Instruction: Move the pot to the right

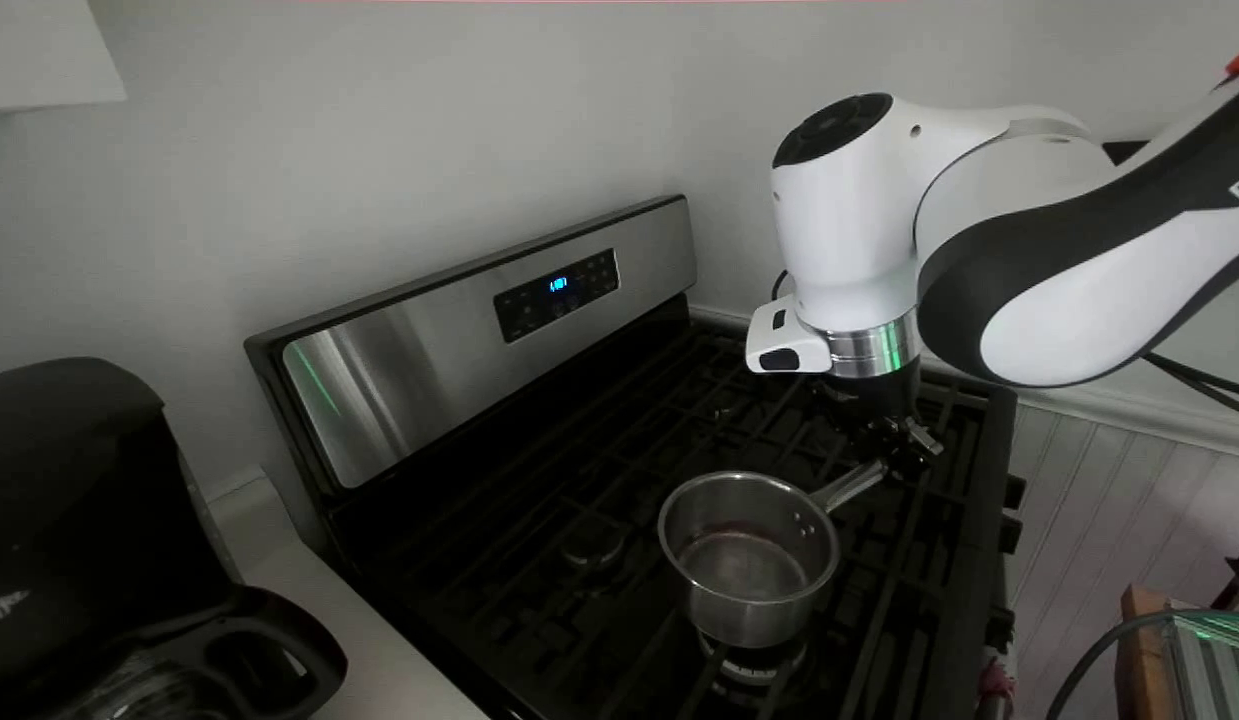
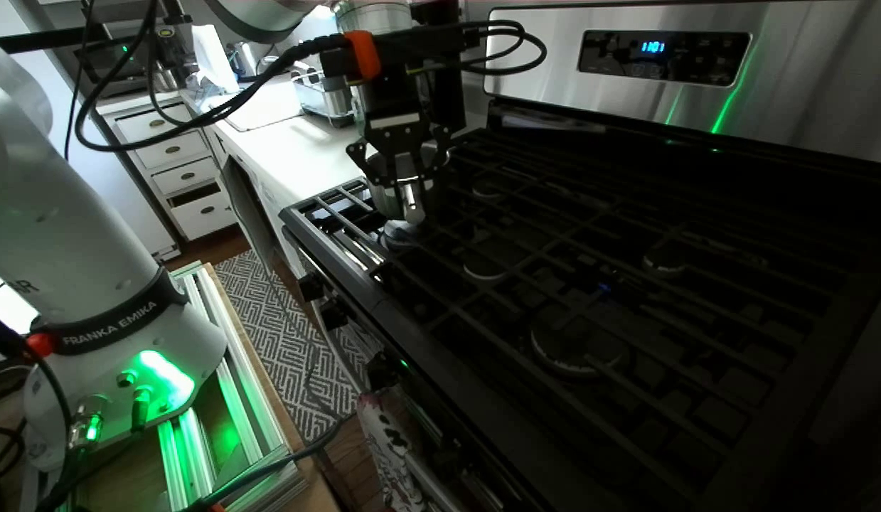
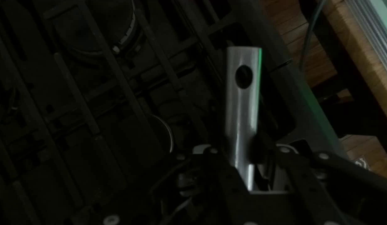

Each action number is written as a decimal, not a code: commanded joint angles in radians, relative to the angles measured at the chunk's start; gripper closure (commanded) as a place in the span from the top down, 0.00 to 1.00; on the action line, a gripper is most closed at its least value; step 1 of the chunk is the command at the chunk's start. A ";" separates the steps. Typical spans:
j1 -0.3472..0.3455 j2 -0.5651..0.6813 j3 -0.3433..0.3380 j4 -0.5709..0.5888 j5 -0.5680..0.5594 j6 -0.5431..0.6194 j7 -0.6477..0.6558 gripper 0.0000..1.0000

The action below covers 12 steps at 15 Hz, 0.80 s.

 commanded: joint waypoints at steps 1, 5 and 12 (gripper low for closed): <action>-0.011 -0.055 0.011 -0.050 -0.071 -0.024 -0.022 0.07; -0.009 -0.063 0.008 -0.060 -0.097 -0.030 -0.023 0.07; -0.003 -0.059 0.011 -0.063 -0.116 -0.044 -0.032 0.07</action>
